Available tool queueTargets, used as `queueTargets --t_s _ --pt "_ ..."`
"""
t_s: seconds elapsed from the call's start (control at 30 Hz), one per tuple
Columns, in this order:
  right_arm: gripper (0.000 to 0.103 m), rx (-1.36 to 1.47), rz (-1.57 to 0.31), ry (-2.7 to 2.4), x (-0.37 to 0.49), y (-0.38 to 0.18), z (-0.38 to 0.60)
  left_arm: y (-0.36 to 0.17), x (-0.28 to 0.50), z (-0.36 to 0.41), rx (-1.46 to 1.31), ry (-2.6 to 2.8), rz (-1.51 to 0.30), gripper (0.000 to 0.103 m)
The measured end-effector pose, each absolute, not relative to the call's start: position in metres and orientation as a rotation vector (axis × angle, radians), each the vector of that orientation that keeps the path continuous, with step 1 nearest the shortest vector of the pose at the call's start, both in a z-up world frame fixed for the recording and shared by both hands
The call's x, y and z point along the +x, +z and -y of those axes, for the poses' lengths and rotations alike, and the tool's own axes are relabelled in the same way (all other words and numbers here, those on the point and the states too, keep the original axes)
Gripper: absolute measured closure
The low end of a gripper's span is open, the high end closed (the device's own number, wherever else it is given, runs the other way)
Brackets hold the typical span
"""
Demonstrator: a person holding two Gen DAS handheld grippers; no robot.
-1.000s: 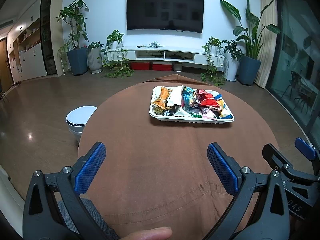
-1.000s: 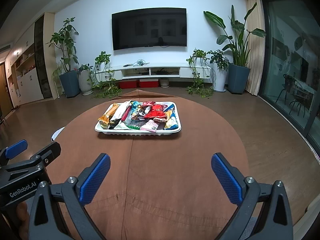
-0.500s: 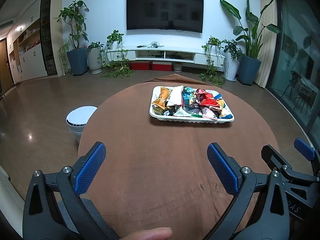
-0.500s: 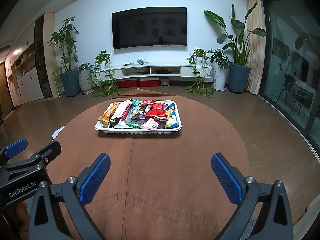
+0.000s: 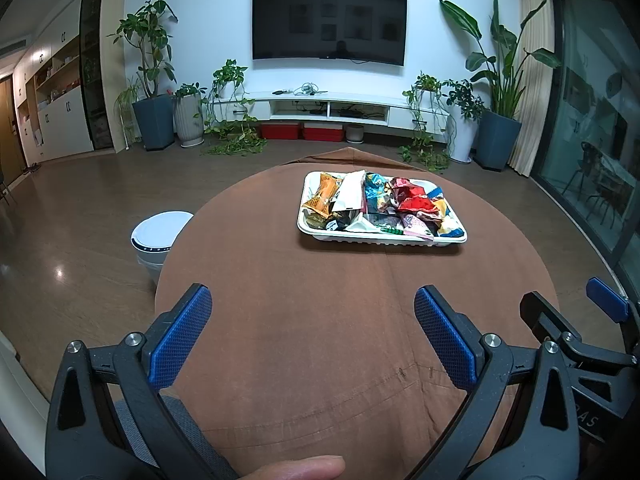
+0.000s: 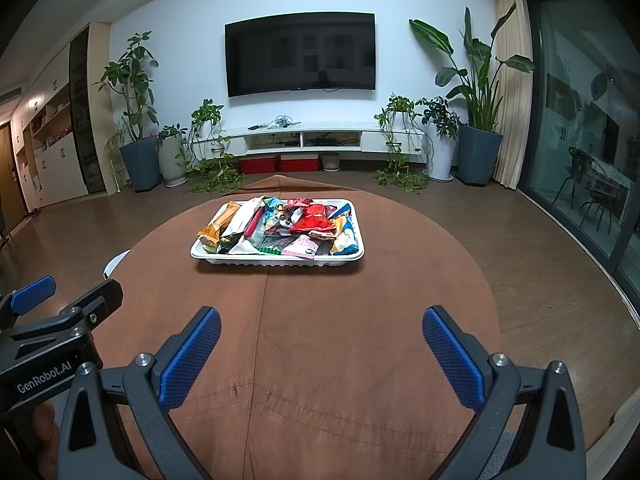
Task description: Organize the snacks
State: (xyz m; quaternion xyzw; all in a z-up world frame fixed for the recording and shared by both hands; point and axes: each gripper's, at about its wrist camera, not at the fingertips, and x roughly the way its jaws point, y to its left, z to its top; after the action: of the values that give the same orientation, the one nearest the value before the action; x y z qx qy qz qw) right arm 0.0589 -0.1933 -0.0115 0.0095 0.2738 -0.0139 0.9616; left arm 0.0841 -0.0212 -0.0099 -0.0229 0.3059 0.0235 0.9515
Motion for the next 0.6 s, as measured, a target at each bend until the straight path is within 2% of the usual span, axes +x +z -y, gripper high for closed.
queueTargets --t_s 0.6 --pt "0.0 0.02 -0.558 -0.027 0.0574 -0.011 0.1933 -0.0131 0.0861 0.0211 -0.047 0.04 -0.626 0.0"
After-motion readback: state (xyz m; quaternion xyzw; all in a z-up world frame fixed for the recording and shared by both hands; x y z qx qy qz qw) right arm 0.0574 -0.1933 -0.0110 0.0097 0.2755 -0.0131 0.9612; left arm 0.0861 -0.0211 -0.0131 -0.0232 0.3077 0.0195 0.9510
